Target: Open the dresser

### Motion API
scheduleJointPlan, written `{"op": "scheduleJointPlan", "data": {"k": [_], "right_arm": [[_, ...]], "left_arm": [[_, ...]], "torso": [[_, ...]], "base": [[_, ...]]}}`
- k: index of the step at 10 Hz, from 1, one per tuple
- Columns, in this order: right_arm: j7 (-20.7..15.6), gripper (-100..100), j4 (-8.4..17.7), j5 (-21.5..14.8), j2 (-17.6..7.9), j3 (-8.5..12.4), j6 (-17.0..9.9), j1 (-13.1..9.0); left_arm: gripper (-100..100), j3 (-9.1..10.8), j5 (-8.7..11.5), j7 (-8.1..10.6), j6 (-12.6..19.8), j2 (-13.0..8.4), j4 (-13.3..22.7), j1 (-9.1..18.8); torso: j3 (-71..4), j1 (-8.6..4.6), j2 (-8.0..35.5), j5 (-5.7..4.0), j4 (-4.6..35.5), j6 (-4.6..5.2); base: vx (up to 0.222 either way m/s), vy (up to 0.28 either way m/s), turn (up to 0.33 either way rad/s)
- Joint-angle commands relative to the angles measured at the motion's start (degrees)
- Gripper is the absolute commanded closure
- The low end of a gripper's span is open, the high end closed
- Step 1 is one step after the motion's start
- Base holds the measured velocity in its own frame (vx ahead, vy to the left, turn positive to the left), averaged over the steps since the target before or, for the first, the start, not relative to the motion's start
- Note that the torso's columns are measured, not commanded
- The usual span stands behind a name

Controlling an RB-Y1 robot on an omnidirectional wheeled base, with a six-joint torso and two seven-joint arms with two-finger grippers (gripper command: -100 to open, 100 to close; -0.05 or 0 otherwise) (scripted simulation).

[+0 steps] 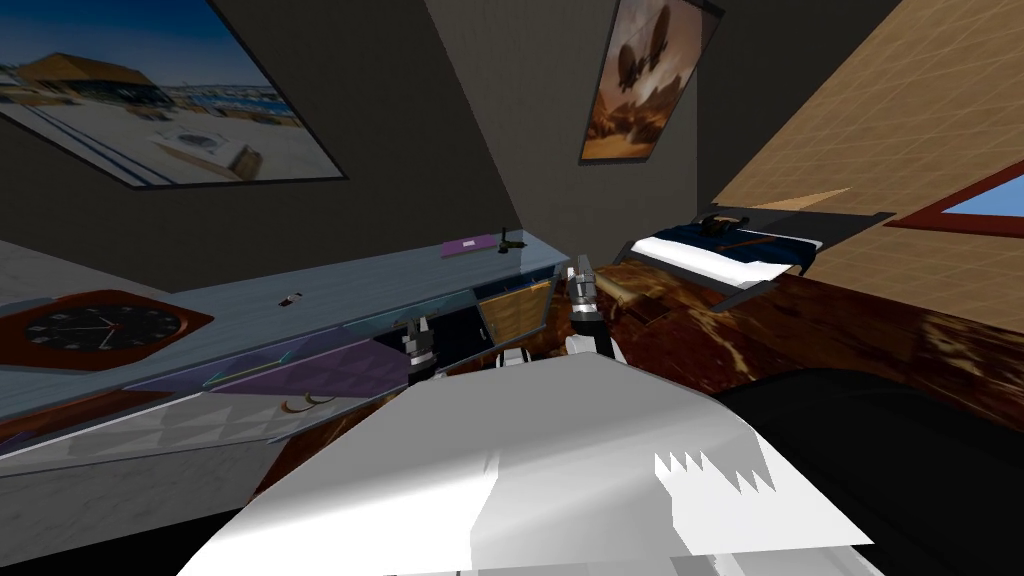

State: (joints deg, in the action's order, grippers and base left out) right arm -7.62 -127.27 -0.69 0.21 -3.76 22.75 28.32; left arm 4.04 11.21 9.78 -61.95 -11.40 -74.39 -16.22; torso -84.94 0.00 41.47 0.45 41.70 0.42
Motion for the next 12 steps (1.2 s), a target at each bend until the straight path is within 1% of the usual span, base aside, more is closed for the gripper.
{"op": "scheduleJointPlan", "data": {"k": [1, 2, 5, 8, 9, 10, 12], "right_arm": [[0.00, 0, 0.00, 0.00, 0.00, 0.00, 0.00, 0.00], [0.00, 0, 0.00, 0.00, 0.00, 0.00, 0.00, 0.01], [0.00, 0, 0.00, 0.00, 0.00, 0.00, 0.00, 0.01], [0.00, 0, 0.00, 0.00, 0.00, 0.00, 0.00, 0.00], [0.00, 0, 0.00, 0.00, 0.00, 0.00, 0.00, 0.00], [0.00, 0, 0.00, 0.00, 0.00, 0.00, 0.00, 0.00], [0.00, 0, 0.00, 0.00, -0.01, 0.00, 0.00, 0.00]], "left_arm": [[-100, -0.37, 0.18, 0.57, -1.41, -0.13, 4.01, 0.27], [-100, -0.37, 0.18, 0.57, -1.41, -0.13, 4.01, 0.27], [-100, 0.01, 0.85, 1.27, -4.39, -1.10, 8.86, 1.25], [-100, 0.32, 1.39, 1.83, -6.78, -2.11, 12.69, 2.03], [-100, 0.36, 1.45, 1.89, -7.06, -2.23, 13.12, 2.11], [-100, 0.31, 1.38, 1.81, -6.72, -2.09, 12.60, 1.96], [-100, 1.02, 1.80, 2.33, -4.12, -3.34, 11.51, 3.28]], "torso": [[0.00, 0.00, 0.12, -0.22, 0.21, -0.18], [0.15, -0.01, 0.43, -0.39, 0.42, -0.36], [0.44, -0.08, 0.93, -0.47, 0.62, -0.42], [0.39, 0.03, 0.86, -0.44, 0.60, -0.42], [0.37, 0.01, 0.82, -0.45, 0.59, -0.43], [0.35, 0.04, 0.79, -0.44, 0.58, -0.42], [0.39, 0.09, 0.86, -0.43, 0.60, -0.42]], "base": [[0.037, -0.079, 0.006], [0.047, -0.058, 0.022], [0.042, -0.084, 0.041], [0.022, -0.083, 0.031], [0.026, -0.072, 0.021], [0.012, -0.029, 0.004], [-0.002, -0.031, 0.008]]}}
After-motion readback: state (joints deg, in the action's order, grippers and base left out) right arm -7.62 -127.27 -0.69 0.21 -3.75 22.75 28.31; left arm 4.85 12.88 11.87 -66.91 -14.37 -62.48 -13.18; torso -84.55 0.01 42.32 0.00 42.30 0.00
